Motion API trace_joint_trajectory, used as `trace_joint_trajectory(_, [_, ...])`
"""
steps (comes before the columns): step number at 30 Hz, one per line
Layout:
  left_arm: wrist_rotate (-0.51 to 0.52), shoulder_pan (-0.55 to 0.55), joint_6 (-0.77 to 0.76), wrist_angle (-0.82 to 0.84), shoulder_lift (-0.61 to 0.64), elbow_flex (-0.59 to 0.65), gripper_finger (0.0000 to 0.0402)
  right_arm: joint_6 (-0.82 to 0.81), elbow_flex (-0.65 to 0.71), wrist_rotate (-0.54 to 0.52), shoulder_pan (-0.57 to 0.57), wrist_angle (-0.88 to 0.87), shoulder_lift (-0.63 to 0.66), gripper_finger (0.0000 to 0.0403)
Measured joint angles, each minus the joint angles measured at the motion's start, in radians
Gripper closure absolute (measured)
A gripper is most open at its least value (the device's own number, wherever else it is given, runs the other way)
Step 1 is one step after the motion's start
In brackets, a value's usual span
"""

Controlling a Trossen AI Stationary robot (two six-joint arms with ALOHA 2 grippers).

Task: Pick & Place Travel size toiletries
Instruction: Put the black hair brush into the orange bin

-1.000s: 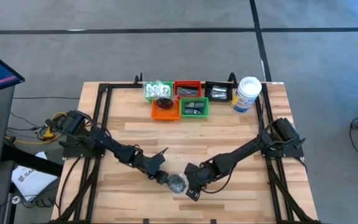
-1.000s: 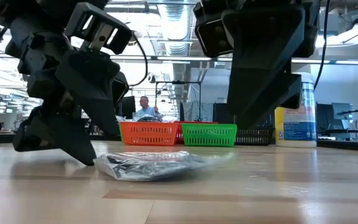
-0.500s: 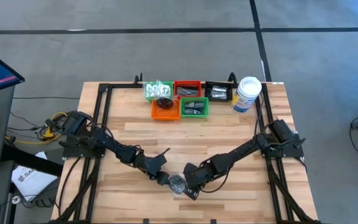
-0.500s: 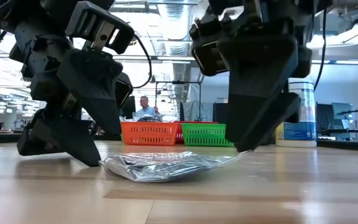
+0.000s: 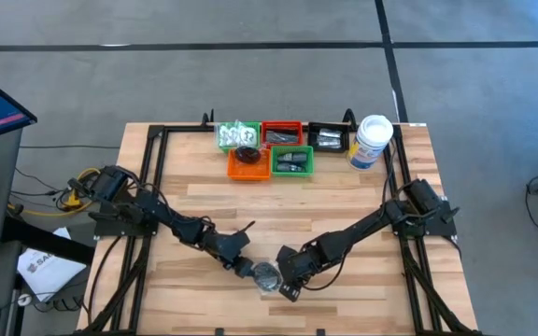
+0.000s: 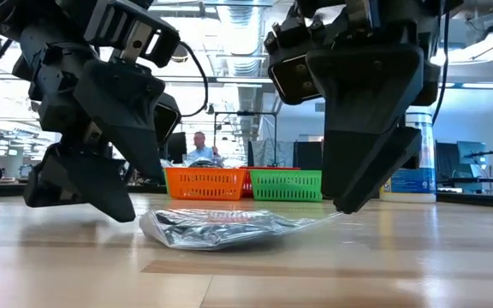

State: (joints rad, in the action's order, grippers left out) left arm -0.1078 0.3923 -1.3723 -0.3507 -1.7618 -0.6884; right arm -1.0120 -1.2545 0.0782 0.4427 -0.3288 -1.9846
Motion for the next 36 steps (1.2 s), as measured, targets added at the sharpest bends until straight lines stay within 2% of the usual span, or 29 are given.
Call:
trace_joint_trajectory(14, [0.006,-0.016,0.062,0.010,-0.009,-0.002,0.0215,0.000,0.000,0.000,0.000,-0.004,0.000,0.0285])
trace_joint_trajectory(19, [-0.006,-0.022,0.066,-0.036,-0.041,-0.004,0.0215,0.001,-0.001,0.000,-0.006,-0.005,-0.009,0.0285])
trace_joint_trajectory(25, [-0.006,-0.035,0.082,-0.063,-0.048,-0.004,0.0215,-0.008,-0.005,0.056,-0.015,0.035,-0.057,0.0285])
trace_joint_trajectory(36, [-0.014,-0.051,0.110,-0.073,-0.051,-0.004,0.0215,-0.002,-0.009,0.057,-0.032,0.036,-0.061,0.0285])
